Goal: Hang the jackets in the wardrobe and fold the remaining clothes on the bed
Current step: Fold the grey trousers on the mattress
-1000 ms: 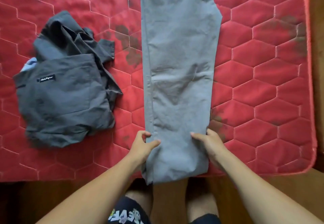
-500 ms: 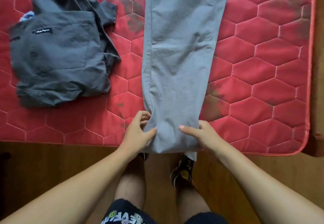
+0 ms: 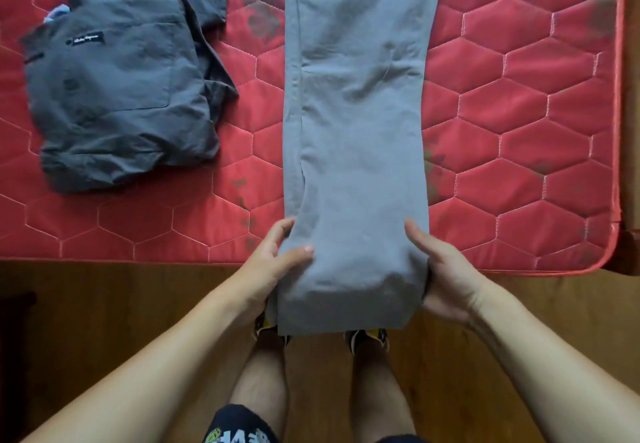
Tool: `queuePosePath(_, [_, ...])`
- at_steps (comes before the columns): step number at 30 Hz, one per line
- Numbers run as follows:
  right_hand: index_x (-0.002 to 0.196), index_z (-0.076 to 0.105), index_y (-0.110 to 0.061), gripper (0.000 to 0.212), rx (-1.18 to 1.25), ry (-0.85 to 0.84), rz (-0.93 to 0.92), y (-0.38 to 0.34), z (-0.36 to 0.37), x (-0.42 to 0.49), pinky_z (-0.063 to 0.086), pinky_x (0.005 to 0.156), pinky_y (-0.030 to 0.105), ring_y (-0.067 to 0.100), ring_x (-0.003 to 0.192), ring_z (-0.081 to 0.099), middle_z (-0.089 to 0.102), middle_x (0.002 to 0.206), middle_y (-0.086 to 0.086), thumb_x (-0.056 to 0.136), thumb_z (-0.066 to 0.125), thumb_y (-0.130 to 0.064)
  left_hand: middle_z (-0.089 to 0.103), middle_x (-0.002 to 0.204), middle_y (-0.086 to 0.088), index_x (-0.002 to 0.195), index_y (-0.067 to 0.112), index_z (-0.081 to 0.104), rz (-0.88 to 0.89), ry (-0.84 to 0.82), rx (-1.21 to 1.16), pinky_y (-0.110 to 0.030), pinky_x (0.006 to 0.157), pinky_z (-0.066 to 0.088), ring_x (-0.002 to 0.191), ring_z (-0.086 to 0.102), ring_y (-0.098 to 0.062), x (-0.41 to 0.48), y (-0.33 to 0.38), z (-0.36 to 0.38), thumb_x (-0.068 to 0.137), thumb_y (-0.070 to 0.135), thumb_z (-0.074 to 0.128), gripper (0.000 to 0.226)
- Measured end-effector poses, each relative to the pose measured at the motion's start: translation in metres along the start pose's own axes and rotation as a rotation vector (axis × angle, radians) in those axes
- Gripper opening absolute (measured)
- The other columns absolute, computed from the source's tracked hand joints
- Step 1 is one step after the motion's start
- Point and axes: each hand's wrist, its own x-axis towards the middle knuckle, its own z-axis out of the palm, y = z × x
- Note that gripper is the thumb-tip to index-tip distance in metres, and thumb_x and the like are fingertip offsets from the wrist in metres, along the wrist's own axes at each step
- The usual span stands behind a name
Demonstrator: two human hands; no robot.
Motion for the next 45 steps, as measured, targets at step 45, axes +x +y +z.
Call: queuePosePath(45, [0.088,0.073,-0.017,0.01,-0.345,0.246,-0.239,-0.04,-0.01,0.089,0.054,0.059,0.022,0.01,0.07,0.068,0.075,0.087,-0.002,0.093,0.067,-0.023,0.05,0.065,0.002,0.078,0.012,0.061,0.078,0.143,0.541,-0.026,0.056,0.038,0.058,0.046,-0.012,0.092,0.033,-0.015,0.094,0.03,0.069,0.025])
